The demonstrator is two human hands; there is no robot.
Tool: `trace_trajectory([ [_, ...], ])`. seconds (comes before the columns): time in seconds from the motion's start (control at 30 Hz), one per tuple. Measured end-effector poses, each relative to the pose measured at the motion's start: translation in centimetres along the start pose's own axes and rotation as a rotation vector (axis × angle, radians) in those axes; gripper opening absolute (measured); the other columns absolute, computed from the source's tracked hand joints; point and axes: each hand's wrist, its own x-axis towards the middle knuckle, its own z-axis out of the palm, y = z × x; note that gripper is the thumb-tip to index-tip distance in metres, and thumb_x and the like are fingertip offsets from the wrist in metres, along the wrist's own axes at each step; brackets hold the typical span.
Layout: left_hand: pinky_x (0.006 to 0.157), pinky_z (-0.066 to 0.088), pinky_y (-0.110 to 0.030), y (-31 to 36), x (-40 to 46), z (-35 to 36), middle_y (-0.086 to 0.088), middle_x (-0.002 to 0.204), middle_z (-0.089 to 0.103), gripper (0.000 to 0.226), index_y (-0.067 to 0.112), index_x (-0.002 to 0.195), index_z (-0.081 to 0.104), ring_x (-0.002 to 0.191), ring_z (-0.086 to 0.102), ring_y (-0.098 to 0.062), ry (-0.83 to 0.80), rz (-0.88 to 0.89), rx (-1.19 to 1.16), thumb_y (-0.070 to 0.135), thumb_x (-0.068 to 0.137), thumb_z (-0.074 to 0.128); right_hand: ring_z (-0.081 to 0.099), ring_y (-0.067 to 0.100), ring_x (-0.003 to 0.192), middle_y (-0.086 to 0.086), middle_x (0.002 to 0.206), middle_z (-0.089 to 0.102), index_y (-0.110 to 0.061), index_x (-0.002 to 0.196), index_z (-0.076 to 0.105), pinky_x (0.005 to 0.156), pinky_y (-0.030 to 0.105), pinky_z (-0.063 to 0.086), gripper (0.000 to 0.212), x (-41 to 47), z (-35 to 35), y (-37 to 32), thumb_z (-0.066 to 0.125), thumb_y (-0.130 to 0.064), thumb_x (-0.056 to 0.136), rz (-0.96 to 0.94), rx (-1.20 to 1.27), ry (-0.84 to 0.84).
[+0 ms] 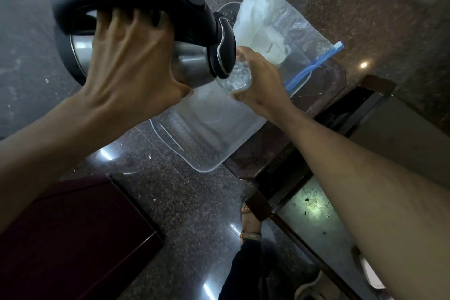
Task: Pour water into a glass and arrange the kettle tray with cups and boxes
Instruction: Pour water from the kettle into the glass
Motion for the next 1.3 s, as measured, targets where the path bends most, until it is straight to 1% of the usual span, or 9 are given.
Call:
trace_trajectory([
  [0.17,0.117,0.033,-0.062,-0.04,0.10,-0.34,-0.028,0.149,0.049,0.100,0.008,0.149,0.050,0.135,0.046,-0.053,-0.016,0.002,0.013,0.050,0.067,0.089,0.057,0.012,0.125,0.000,0.138,0.062,-0.019,0.145,0.046,0.081,-0.005,0.029,0.093,0.06,-0.04,0.17,0.094,-0.014,0.066,-0.005,-0.009,-0.003],
  [0.27,0.117,0.034,-0.060,-0.05,0.10,-0.44,-0.029,0.147,0.050,0.100,0.006,0.147,0.051,0.134,0.047,-0.052,-0.019,-0.005,0.019,0.049,0.066,0.090,0.057,0.012,0.126,0.000,0.139,0.061,-0.019,0.146,0.046,0.091,0.011,0.037,0.094,0.01,-0.12,0.01,0.095,-0.014,0.066,-0.003,0.001,-0.004],
  [0.33,0.116,0.034,-0.060,0.00,0.08,-0.43,-0.030,0.147,0.050,0.098,0.005,0.146,0.052,0.133,0.048,-0.053,-0.019,-0.006,0.023,0.048,0.066,0.090,0.057,0.013,0.127,0.000,0.139,0.062,-0.018,0.146,0.047,0.093,0.015,0.038,0.093,-0.03,-0.17,-0.09,0.095,-0.015,0.066,-0.005,0.009,0.000],
  [0.57,0.117,0.033,-0.060,-0.05,0.13,-0.47,-0.029,0.148,0.050,0.099,0.006,0.148,0.051,0.135,0.047,-0.052,-0.019,0.003,0.020,0.048,0.067,0.089,0.056,0.011,0.126,-0.002,0.139,0.061,-0.019,0.146,0.048,0.088,0.007,0.034,0.092,0.05,-0.15,-0.04,0.094,-0.015,0.067,0.008,0.010,-0.004],
  [0.7,0.118,0.032,-0.062,-0.16,0.18,-0.44,-0.028,0.149,0.049,0.102,0.006,0.150,0.049,0.136,0.045,-0.053,-0.020,0.007,0.005,0.050,0.066,0.089,0.057,0.012,0.127,-0.002,0.138,0.063,-0.020,0.144,0.049,0.088,0.010,0.036,0.090,0.13,-0.12,-0.10,0.094,-0.016,0.066,0.001,-0.007,-0.005],
  [0.8,0.117,0.033,-0.061,-0.09,0.09,-0.32,-0.029,0.148,0.049,0.103,0.005,0.148,0.049,0.136,0.046,-0.053,-0.023,-0.001,0.003,0.050,0.065,0.090,0.057,0.012,0.127,-0.002,0.138,0.063,-0.020,0.143,0.049,0.084,0.002,0.031,0.090,0.15,-0.11,-0.04,0.094,-0.016,0.066,0.001,-0.004,-0.002],
  [0.93,0.117,0.034,-0.061,-0.07,-0.06,-0.21,-0.028,0.148,0.049,0.104,0.006,0.148,0.050,0.136,0.046,-0.052,-0.016,-0.001,0.000,0.052,0.065,0.091,0.056,0.011,0.128,-0.002,0.140,0.061,-0.021,0.146,0.047,0.091,0.011,0.036,0.092,0.05,-0.07,-0.01,0.094,-0.016,0.067,0.003,0.001,-0.001],
  [1.17,0.116,0.035,-0.061,-0.18,-0.19,-0.03,-0.028,0.147,0.050,0.104,0.007,0.148,0.050,0.134,0.047,-0.052,-0.020,-0.004,-0.006,0.052,0.063,0.091,0.054,0.007,0.125,-0.004,0.139,0.061,-0.022,0.144,0.048,0.088,0.001,0.031,0.090,0.11,0.00,0.20,0.094,-0.017,0.067,0.012,0.005,-0.006],
  [1.3,0.117,0.034,-0.060,-0.31,-0.17,-0.10,-0.028,0.147,0.050,0.104,0.006,0.147,0.050,0.135,0.047,-0.052,-0.029,-0.012,0.000,0.053,0.063,0.090,0.056,0.009,0.123,-0.005,0.138,0.061,-0.024,0.143,0.048,0.092,0.013,0.039,0.090,0.12,0.08,0.14,0.094,-0.017,0.066,0.010,0.007,-0.003],
])
